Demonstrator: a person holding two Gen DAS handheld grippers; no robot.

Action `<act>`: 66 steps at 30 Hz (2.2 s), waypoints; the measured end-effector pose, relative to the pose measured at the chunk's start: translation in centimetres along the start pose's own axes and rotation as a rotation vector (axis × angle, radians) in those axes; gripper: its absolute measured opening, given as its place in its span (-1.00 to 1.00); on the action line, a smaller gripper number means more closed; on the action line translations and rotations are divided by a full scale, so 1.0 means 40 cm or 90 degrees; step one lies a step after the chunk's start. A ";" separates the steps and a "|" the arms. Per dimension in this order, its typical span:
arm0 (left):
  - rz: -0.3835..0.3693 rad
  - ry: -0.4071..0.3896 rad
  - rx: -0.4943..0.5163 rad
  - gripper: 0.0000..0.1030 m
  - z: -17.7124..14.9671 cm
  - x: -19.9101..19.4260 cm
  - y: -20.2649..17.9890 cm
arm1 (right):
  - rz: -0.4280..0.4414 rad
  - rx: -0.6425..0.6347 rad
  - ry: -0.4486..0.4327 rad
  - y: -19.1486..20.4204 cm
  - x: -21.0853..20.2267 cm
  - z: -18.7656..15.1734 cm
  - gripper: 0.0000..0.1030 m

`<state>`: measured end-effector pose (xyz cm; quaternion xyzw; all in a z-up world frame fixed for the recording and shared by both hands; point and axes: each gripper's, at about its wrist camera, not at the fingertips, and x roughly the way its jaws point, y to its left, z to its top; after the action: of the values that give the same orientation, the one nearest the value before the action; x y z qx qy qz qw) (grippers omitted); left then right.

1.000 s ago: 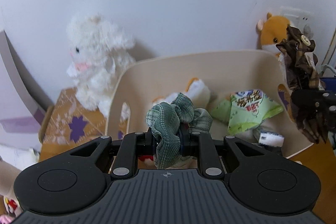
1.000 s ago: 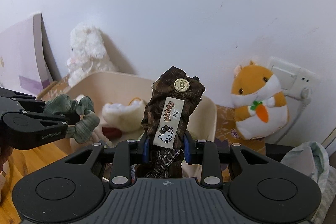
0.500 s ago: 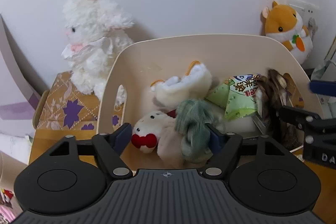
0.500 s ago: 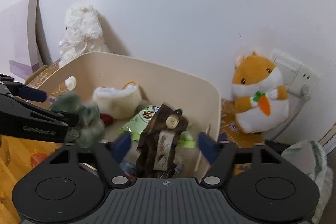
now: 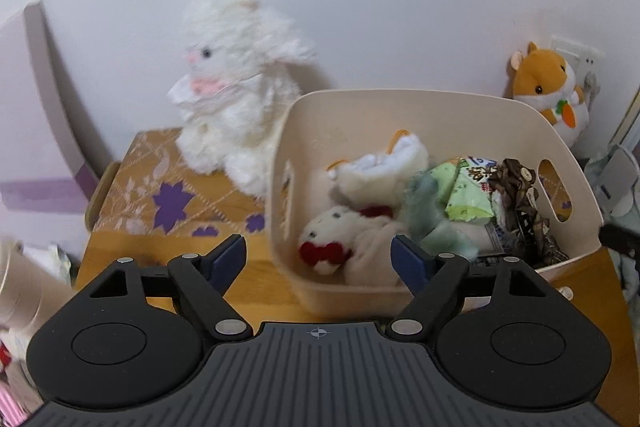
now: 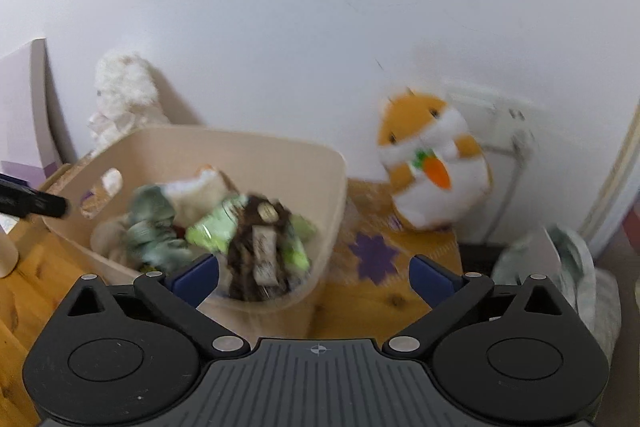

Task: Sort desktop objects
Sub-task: 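Grasp orange bottle with left gripper while right grasps white crumpled cloth, then carry orange bottle and white cloth over basket and release both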

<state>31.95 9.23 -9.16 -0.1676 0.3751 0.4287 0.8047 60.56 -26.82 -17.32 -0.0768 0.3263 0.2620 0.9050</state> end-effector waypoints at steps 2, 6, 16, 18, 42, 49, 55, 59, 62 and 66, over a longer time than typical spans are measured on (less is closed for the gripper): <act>-0.001 0.007 -0.013 0.57 -0.018 -0.010 0.024 | -0.010 0.009 0.016 -0.018 -0.002 -0.034 1.00; -0.003 0.027 -0.012 0.57 -0.060 -0.025 0.049 | -0.021 0.022 0.055 -0.047 0.002 -0.093 1.00; -0.036 0.099 0.020 0.57 -0.167 0.022 0.041 | 0.006 0.031 0.132 -0.042 0.057 -0.167 1.00; -0.048 0.106 0.024 0.57 -0.176 0.036 0.030 | 0.014 0.031 0.139 -0.033 0.069 -0.170 1.00; -0.102 0.161 -0.029 0.63 -0.203 0.193 0.004 | 0.080 0.146 0.201 -0.018 0.178 -0.189 0.54; -0.120 0.150 -0.046 0.60 -0.210 0.189 0.022 | 0.093 0.132 0.208 -0.017 0.180 -0.191 -0.34; -0.122 0.146 -0.038 0.58 -0.223 0.168 0.035 | 0.095 0.122 0.205 -0.021 0.159 -0.199 -0.63; -0.116 0.142 -0.032 0.58 -0.232 0.152 0.054 | 0.092 0.107 0.204 -0.027 0.137 -0.206 -0.67; -0.116 0.146 -0.046 0.57 -0.236 0.141 0.074 | 0.085 0.095 0.202 -0.034 0.115 -0.208 -0.67; -0.130 0.139 -0.052 0.57 -0.233 0.115 0.090 | 0.084 0.096 0.192 -0.049 0.081 -0.201 -0.67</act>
<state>26.34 8.41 -18.60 -0.2830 0.4237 0.3389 0.7909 59.26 -29.63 -25.66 -0.0257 0.4814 0.2811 0.8298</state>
